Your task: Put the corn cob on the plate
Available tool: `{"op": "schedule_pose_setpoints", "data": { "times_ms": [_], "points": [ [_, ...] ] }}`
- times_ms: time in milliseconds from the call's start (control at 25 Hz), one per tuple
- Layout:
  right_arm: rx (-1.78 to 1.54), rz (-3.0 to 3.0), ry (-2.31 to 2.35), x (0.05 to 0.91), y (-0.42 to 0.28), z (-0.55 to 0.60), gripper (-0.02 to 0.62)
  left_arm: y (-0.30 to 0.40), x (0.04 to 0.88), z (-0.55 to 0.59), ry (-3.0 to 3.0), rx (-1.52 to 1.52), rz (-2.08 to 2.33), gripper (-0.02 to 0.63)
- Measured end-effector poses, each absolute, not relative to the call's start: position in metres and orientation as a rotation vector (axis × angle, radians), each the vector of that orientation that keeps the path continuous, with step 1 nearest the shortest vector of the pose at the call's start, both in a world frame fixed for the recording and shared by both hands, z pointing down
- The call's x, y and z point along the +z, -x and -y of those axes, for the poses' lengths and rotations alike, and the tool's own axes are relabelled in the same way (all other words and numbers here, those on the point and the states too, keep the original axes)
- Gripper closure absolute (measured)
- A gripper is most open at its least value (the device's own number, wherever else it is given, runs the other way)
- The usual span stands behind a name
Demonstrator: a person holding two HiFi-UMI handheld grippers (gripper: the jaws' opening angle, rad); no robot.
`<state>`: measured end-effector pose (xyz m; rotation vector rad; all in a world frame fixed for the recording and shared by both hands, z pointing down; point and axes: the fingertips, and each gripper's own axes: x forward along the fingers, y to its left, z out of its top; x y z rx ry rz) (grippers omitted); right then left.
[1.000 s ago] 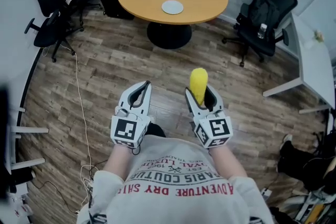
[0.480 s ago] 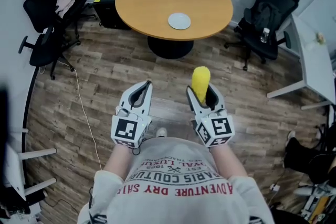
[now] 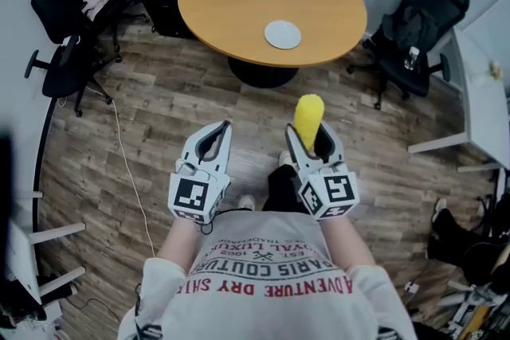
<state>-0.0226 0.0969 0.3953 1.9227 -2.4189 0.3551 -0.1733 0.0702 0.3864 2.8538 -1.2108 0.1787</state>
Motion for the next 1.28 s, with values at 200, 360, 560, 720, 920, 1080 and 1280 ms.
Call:
{"op": "schedule_pose_setpoints", "data": {
  "times_ms": [200,360,560,720,920,1080,1280],
  "points": [
    [0.376,2.462,-1.857,0.407,0.004,-0.052,0.333,0.156,0.394,-0.032,-2.825,0.189,1.28,0.574],
    [0.392,2.503,-1.803,0.413,-0.024,-0.003,0.333,0.128,0.398,0.009,-2.797,0.2,1.344,0.574],
    [0.373,2.546,-1.707,0.409,-0.068,0.064,0.331,0.079,0.39,0.071,-2.782,0.21,1.429,0.574],
    [0.37,2.568,-1.637,0.41,-0.109,0.11,0.333,0.033,0.39,0.109,-2.757,0.215,1.466,0.574],
    [0.388,2.592,-1.572,0.415,-0.141,0.157,0.332,-0.003,0.395,0.148,-2.736,0.222,1.501,0.574],
    [0.41,2.593,-1.522,0.425,-0.147,0.18,0.331,-0.012,0.404,0.172,-2.71,0.243,1.51,0.574],
    [0.468,2.565,-1.499,0.441,-0.143,0.208,0.331,-0.011,0.411,0.204,-2.662,0.228,1.491,0.574]
  ]
}}
